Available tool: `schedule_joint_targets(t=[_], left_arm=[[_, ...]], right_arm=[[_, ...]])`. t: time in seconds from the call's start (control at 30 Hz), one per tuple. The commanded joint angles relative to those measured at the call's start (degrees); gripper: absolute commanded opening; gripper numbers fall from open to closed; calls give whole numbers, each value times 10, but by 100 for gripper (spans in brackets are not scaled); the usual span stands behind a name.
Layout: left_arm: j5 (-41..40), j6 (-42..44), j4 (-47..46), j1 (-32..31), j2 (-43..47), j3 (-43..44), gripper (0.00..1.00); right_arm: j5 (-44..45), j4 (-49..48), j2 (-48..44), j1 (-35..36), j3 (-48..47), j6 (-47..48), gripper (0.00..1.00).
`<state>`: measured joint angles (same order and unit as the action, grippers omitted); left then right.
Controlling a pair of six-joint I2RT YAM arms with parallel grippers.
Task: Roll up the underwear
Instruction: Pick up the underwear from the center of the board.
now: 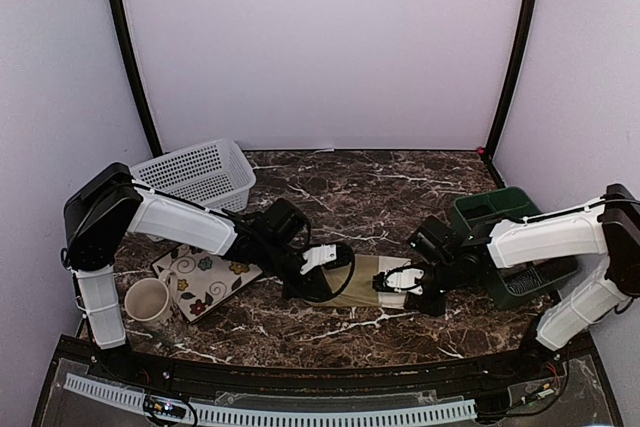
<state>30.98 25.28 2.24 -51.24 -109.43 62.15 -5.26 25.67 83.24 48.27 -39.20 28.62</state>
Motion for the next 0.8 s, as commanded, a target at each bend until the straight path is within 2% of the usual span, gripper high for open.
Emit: schedule_joint_targets(t=[0.0,0.3,0.77], left_arm=[[-5,1,13,8,36,18,0],[-22,18,48,24,43,57,0],[-71,23,48,43,2,107,0]], right_arm=[[28,32,-14,-4,-1,1,0],[33,42,-26,-25,-36,-2,0],[47,55,33,-73,-104,16,0]])
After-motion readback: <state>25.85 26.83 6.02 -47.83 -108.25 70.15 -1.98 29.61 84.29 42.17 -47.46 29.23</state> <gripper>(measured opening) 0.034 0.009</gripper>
